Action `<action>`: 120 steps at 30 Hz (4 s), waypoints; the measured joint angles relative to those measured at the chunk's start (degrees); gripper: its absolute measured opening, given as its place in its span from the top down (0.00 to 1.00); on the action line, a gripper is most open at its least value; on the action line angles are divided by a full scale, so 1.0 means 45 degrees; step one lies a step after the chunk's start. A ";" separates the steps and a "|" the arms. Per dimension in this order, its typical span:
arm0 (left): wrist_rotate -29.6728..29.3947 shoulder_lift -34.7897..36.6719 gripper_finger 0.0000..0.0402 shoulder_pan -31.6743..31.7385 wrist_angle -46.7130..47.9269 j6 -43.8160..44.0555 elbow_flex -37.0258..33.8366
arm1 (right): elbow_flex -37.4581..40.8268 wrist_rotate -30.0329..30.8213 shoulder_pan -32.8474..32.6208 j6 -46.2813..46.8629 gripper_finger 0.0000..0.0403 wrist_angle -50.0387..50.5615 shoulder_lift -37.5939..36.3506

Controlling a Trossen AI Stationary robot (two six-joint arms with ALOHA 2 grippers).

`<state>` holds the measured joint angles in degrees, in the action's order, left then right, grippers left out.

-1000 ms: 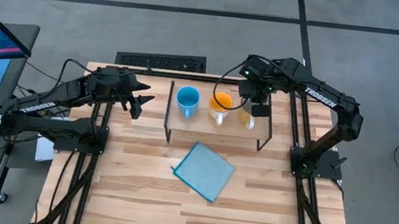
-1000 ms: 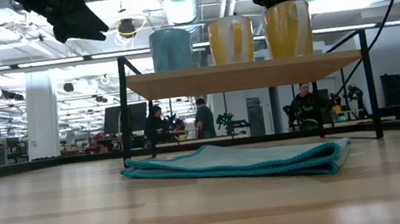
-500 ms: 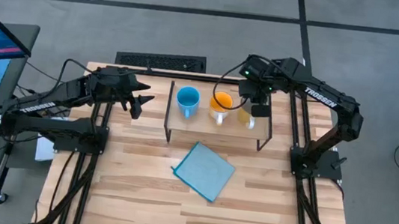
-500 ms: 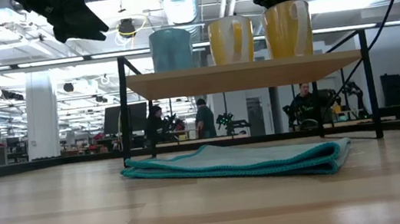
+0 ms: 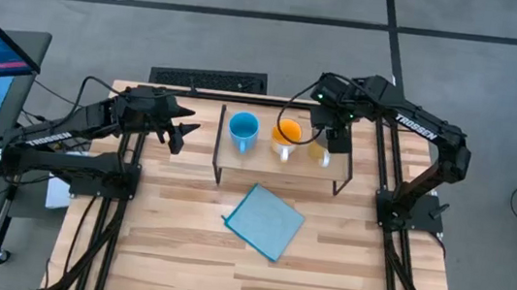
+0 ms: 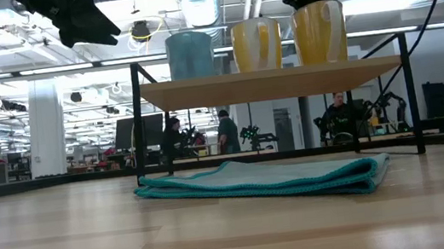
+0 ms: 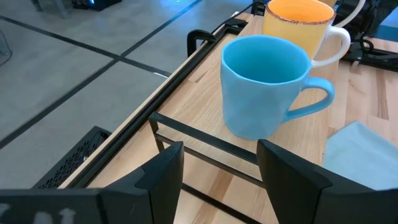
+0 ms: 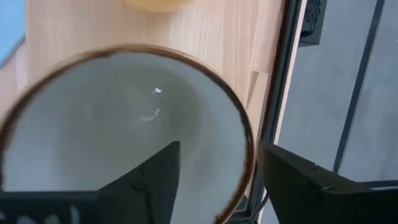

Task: Stack small to large cups/mugs on shelf
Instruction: Put the light yellow mug on the shelf, then return to Home Position

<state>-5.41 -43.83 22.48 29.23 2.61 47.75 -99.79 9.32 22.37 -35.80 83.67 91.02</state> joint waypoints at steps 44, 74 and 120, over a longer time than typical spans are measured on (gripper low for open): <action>-0.2357 0.2808 0.52 0.0015 -0.2077 -0.1811 0.0262 | -0.6430 0.0910 0.1039 0.3721 0.40 -0.1602 -0.3385; -0.6947 0.2997 0.52 0.0034 -0.4435 -0.3483 -0.1359 | 1.3018 0.0220 0.5498 0.5966 0.41 -1.5653 -1.5384; -0.6545 0.9534 0.52 0.0039 -0.5390 -0.0728 -0.8417 | 2.0282 -0.1116 0.6703 1.0104 0.41 -1.7809 -2.0201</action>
<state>-34.86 -0.93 22.65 4.98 -0.66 9.87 -8.52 4.29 52.53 9.67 3.52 0.12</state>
